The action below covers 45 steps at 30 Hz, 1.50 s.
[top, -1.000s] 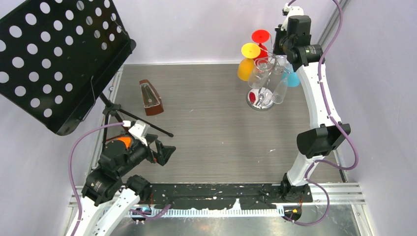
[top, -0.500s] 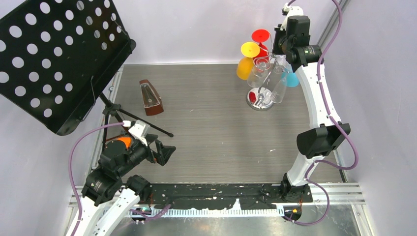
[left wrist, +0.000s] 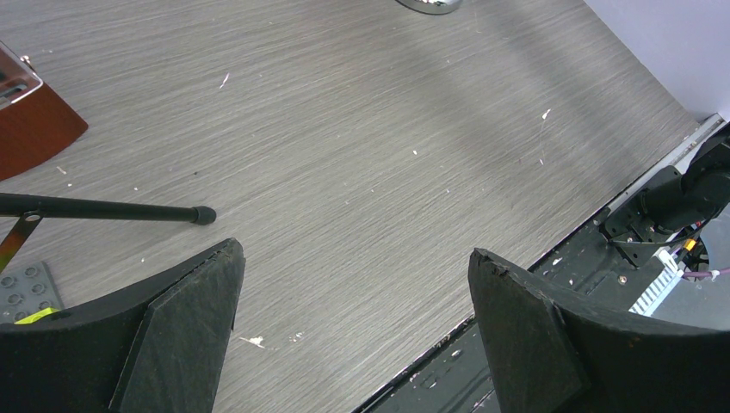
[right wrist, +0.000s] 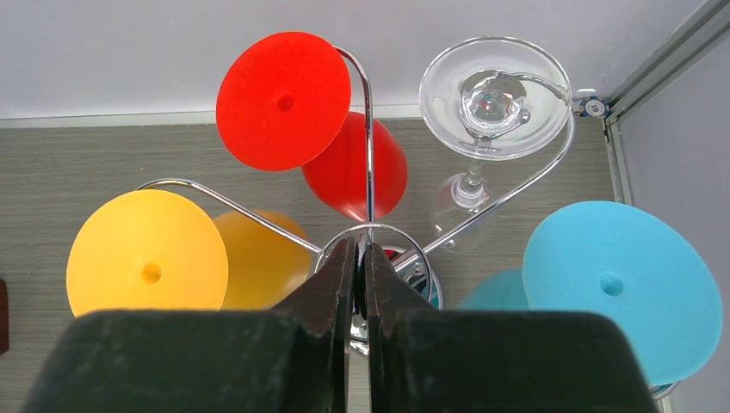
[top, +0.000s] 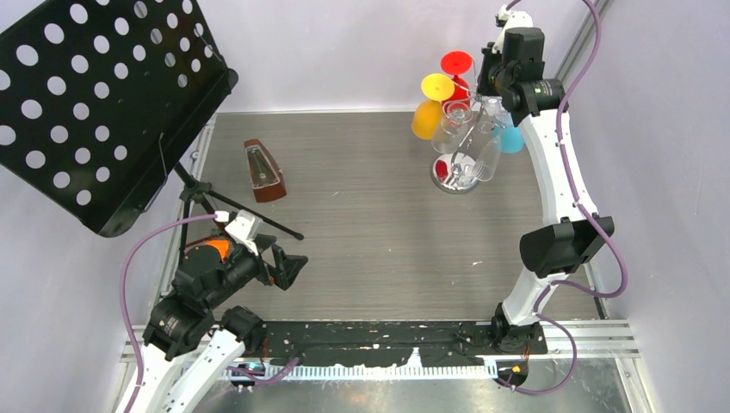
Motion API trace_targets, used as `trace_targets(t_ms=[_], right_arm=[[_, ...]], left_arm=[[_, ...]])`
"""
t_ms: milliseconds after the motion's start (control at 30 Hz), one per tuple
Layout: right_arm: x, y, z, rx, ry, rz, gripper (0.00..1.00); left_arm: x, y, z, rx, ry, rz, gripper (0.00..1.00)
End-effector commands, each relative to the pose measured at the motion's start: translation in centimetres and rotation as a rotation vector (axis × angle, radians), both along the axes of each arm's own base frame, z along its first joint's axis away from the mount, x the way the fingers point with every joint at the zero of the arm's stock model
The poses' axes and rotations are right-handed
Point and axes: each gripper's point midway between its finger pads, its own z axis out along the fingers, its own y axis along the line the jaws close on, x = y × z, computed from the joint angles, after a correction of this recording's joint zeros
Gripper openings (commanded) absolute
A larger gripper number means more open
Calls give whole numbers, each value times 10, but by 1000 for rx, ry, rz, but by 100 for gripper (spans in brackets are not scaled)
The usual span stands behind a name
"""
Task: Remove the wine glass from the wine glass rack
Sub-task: Pick up the wine rack from the center of the board.
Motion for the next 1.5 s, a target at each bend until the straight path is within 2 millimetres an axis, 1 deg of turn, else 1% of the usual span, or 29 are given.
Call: trace_targets(t_ms=[0, 233, 400, 800, 1300, 1467], right_arm=[[-15, 9, 94, 87, -264, 21, 6], [-20, 20, 116, 90, -303, 41, 6], [-24, 24, 127, 93, -321, 45, 6], [-27, 27, 142, 103, -357, 39, 6], [-30, 23, 164, 121, -413, 13, 6], [-32, 27, 171, 144, -429, 29, 6]], left_arm=[[3, -3, 7, -18, -29, -8, 99], [3, -3, 7, -18, -30, -7, 99], [3, -3, 7, -18, -30, -7, 99], [2, -3, 8, -19, -31, -7, 99], [3, -4, 6, -15, -23, -10, 99], [4, -4, 6, -14, -23, -11, 99]])
